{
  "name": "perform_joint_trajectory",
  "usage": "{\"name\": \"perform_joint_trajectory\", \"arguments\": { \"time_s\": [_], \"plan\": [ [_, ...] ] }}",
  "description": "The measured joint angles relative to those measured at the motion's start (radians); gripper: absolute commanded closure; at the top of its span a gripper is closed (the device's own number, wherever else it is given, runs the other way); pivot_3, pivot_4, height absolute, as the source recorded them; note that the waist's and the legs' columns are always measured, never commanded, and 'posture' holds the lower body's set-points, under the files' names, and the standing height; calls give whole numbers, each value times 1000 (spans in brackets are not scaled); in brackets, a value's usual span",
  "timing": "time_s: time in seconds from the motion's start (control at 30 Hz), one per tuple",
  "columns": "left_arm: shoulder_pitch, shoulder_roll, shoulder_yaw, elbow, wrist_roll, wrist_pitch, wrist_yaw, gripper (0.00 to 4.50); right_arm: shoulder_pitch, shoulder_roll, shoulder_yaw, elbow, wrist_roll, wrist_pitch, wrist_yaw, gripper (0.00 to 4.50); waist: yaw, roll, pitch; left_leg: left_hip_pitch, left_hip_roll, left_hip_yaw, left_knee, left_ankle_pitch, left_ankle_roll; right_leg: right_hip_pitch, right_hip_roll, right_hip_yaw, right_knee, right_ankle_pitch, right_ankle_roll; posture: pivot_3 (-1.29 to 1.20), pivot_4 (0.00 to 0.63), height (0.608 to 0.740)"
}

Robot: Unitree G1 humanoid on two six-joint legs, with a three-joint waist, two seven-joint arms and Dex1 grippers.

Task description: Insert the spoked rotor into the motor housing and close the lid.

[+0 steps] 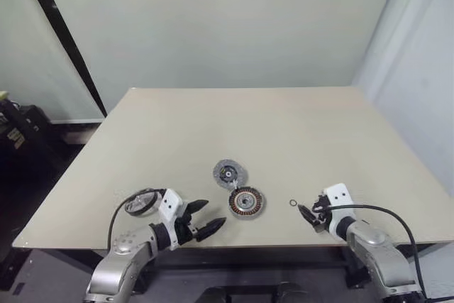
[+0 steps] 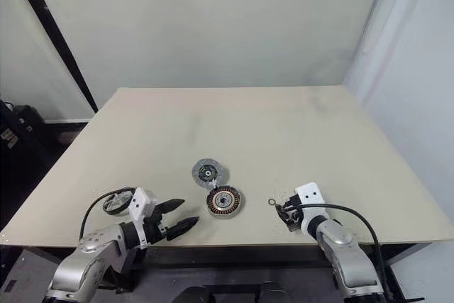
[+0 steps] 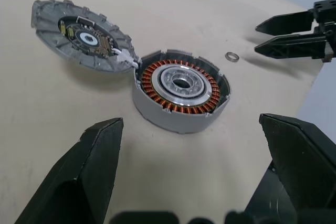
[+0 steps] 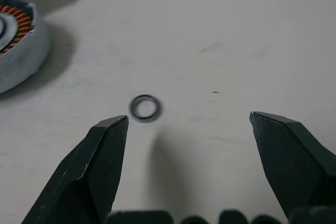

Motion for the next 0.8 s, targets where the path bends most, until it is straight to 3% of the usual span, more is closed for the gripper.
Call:
{"name": "perform_joint_trajectory", "arguments": {
  "time_s": [0.27,0.63,0.73,0.8],
  "plan": [
    [-13,-9,-13,8,3,-12,-1,60,-94,32,45,104,-2,9,0,460,0,0,0,0,0,0,0,0,0,0,0,0,0,0,0,0,0,740],
    [15,-21,-19,3,13,-13,2,60,-97,33,78,142,-4,5,14,460,0,0,0,0,0,0,-1,0,1,0,0,0,0,0,0,0,0,740],
    [26,-23,-19,1,14,-13,8,0,-102,34,80,153,-10,0,12,1032,0,0,0,0,0,0,0,0,0,0,0,0,0,0,0,0,0,740],
    [30,-25,-20,0,15,-14,10,0,-105,35,80,157,-15,-2,11,1720,0,0,0,0,0,0,0,0,0,0,0,0,0,0,0,0,0,740]
  ]
}}
